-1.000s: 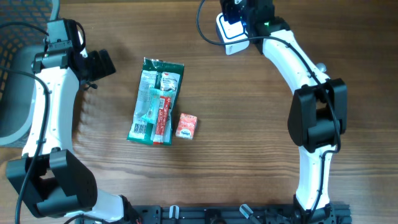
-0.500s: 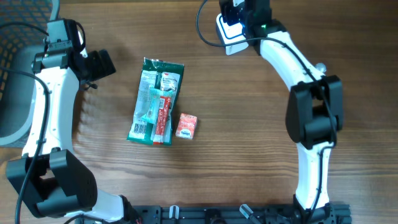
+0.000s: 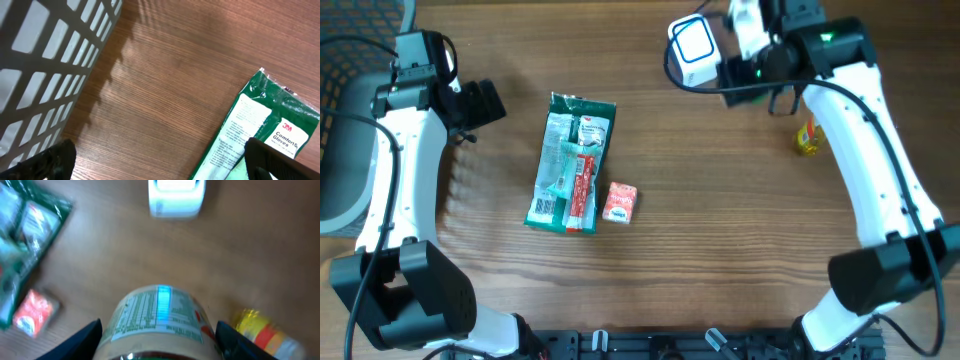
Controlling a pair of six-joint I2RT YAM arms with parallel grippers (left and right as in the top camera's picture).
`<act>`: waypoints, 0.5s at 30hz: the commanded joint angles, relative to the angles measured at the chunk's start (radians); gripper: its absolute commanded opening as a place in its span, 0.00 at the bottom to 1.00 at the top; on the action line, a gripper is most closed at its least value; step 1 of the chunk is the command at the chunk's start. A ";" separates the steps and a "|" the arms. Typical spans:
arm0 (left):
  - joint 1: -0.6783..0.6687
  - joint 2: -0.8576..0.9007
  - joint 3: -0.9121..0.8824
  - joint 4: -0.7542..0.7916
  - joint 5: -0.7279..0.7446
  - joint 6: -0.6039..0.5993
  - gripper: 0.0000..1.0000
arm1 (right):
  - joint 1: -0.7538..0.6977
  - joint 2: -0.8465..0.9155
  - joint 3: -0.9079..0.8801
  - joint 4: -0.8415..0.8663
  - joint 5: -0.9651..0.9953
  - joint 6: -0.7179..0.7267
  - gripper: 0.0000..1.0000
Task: Scan the item barcode
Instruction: 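Carry the jar up to the scanner, then move the jar right and lower it beside the Vim bottle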
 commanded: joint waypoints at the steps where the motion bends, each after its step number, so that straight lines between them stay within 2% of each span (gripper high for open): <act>1: 0.003 -0.002 0.007 0.002 0.008 -0.002 1.00 | -0.005 0.019 -0.054 -0.027 0.006 0.115 0.04; 4: 0.003 -0.002 0.007 0.002 0.008 -0.002 1.00 | -0.005 0.019 -0.124 -0.028 0.006 0.210 0.04; 10: 0.003 -0.002 0.007 0.002 0.008 -0.002 1.00 | -0.005 0.020 -0.287 -0.012 0.006 0.216 0.04; 15: 0.003 -0.002 0.007 0.002 0.008 -0.002 1.00 | -0.005 0.020 -0.450 0.137 0.010 0.212 0.04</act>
